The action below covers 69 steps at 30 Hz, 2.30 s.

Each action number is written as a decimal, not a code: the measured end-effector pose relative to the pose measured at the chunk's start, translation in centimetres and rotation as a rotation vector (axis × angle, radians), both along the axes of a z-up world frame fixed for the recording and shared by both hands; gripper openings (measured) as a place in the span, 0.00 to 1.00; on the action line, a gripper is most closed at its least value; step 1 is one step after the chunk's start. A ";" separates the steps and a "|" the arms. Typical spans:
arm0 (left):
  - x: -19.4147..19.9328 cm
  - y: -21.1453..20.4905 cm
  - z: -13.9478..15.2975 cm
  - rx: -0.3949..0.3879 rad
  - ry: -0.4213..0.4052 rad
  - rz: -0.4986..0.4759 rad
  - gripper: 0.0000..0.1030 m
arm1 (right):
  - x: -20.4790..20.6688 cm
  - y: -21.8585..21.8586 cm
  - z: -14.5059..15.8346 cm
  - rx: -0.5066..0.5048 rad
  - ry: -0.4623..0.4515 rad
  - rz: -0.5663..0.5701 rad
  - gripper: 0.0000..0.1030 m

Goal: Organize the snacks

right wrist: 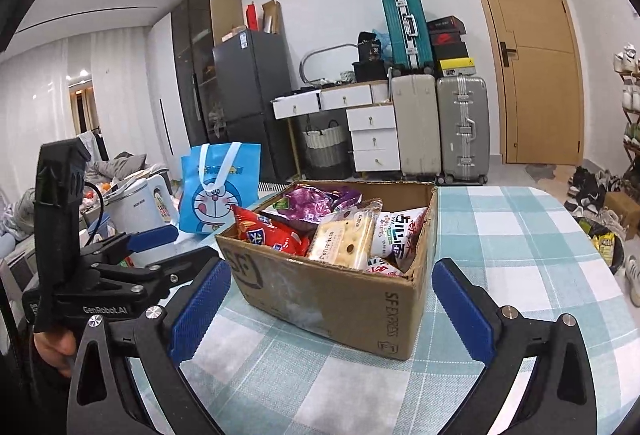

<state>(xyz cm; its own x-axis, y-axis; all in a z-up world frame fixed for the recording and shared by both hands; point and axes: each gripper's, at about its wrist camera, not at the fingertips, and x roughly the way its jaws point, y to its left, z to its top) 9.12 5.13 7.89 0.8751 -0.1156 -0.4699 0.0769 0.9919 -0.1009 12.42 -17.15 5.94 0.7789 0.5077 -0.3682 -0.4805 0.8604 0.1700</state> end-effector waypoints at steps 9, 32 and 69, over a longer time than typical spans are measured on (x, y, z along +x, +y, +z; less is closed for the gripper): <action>-0.8 0.4 -2.2 -0.003 0.005 0.010 1.00 | -0.9 0.0 -1.0 -0.015 -0.029 0.013 1.00; -1.3 0.1 -3.4 0.030 -0.033 0.023 1.00 | -1.6 0.3 -1.7 -0.035 -0.083 -0.007 1.00; -1.4 0.0 -3.4 0.036 -0.035 0.021 1.00 | -1.7 0.2 -1.8 -0.035 -0.091 -0.014 1.00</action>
